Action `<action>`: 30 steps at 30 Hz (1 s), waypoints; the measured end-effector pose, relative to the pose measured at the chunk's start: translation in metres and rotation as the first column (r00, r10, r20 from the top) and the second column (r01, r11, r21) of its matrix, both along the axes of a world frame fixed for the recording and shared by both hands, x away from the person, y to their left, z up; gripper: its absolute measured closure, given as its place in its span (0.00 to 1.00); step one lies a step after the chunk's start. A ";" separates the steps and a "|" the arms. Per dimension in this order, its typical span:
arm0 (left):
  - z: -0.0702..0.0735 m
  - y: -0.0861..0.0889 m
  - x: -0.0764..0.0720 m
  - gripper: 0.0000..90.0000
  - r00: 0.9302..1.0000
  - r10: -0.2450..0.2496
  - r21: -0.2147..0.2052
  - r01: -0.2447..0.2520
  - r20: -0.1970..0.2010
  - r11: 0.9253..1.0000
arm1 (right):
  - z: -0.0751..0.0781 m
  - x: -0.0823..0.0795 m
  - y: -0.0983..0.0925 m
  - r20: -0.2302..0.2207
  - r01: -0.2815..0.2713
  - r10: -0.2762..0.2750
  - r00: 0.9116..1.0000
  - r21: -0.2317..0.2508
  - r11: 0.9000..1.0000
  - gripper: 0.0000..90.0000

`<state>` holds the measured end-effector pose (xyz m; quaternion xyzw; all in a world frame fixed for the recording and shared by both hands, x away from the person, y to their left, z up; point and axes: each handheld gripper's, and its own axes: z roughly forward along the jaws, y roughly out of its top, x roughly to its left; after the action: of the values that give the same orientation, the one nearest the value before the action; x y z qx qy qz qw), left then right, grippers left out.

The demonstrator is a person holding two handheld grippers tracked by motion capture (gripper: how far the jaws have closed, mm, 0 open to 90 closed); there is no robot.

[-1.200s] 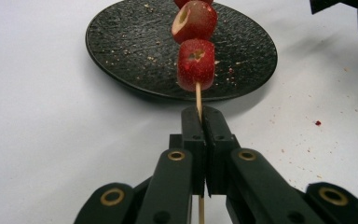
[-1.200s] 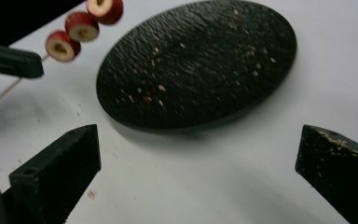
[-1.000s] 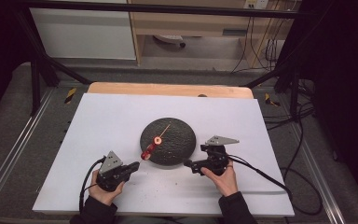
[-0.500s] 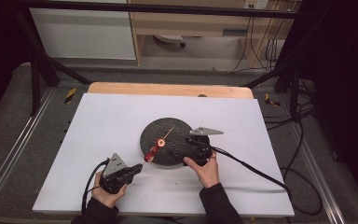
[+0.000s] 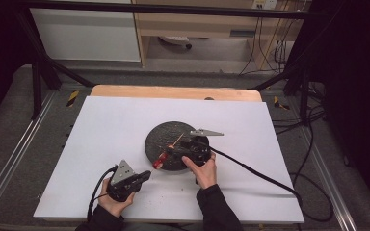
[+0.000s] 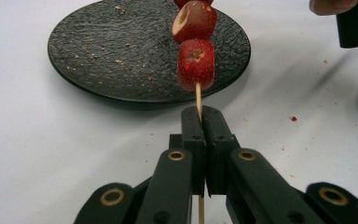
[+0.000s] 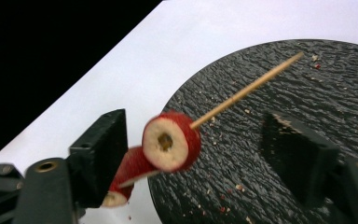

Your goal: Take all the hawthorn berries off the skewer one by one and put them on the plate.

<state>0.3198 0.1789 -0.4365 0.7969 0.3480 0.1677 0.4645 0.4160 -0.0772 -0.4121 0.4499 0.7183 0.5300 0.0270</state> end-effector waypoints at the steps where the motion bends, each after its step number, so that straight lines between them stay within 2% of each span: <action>1: 0.000 -0.001 -0.001 0.98 1.000 -0.001 0.001 0.001 0.002 1.000 | 0.000 0.000 0.000 0.000 0.005 -0.005 1.000 0.005 1.000 0.31; 10: -0.001 -0.005 -0.002 0.98 1.000 -0.002 0.005 0.002 0.007 1.000 | -0.004 0.002 0.003 -0.065 -0.015 0.018 0.998 0.038 0.999 0.54; 11: -0.001 -0.005 -0.002 0.98 1.000 -0.002 0.006 0.002 0.007 1.000 | -0.005 0.002 0.003 -0.086 -0.027 0.031 0.996 0.044 0.999 0.61; 14: -0.001 -0.006 -0.002 0.98 1.000 -0.001 0.009 0.001 0.009 1.000 | -0.004 0.003 0.003 -0.099 -0.036 0.041 0.994 0.050 0.998 0.66; 23: 0.002 -0.005 -0.004 0.98 1.000 0.000 -0.009 0.000 0.023 1.000 | 0.001 0.006 0.000 -0.114 -0.037 0.046 0.992 0.078 0.996 0.67; 30: 0.004 -0.001 -0.006 0.98 1.000 -0.002 -0.022 0.003 0.025 1.000 | 0.012 0.013 -0.008 -0.077 0.009 -0.003 0.997 0.068 0.998 0.67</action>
<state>0.3139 0.1779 -0.4328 0.7900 0.3431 0.1731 0.4777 0.4290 -0.0857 -0.4006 0.4728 0.6989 0.5365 -0.0145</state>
